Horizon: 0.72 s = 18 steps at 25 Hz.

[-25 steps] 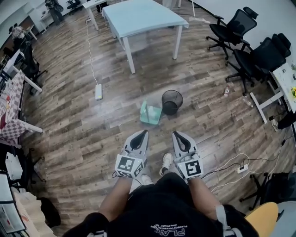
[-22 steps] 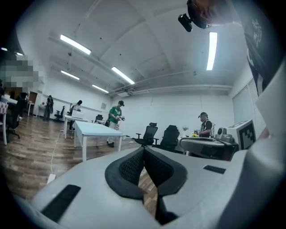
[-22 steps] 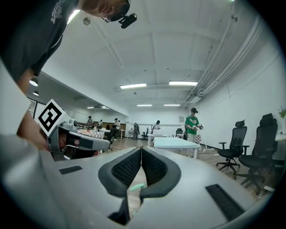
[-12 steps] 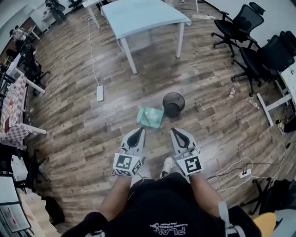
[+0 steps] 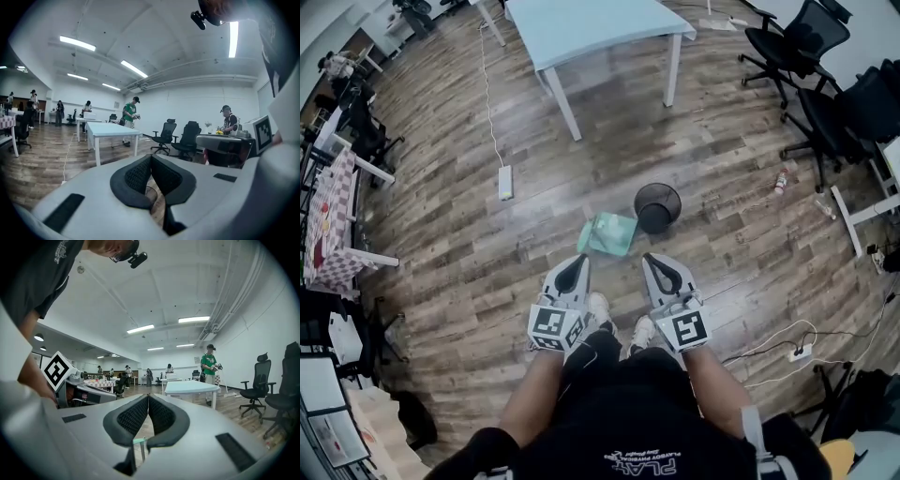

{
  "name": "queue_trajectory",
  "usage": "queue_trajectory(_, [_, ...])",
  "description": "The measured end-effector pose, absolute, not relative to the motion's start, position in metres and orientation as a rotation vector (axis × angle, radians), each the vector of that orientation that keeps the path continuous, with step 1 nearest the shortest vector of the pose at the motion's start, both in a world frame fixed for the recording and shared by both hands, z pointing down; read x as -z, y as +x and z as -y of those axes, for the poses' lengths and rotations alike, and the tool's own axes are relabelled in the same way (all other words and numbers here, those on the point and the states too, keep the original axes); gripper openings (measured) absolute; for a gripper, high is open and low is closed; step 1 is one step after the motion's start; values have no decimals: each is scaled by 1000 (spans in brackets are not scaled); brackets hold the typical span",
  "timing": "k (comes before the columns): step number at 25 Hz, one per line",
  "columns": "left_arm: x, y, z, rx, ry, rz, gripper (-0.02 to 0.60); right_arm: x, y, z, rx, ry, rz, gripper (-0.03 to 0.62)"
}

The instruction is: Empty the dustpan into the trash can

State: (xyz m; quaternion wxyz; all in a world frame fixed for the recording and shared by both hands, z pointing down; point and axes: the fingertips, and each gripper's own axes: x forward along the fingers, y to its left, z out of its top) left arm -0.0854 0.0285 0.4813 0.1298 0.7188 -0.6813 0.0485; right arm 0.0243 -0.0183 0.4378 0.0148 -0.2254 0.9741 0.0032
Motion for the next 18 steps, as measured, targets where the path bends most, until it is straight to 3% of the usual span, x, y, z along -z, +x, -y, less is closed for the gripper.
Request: queue_trajectory(18, [-524, -172, 55, -161, 2130, 1840, 23, -449, -75, 95, -35, -845, -3051, 26])
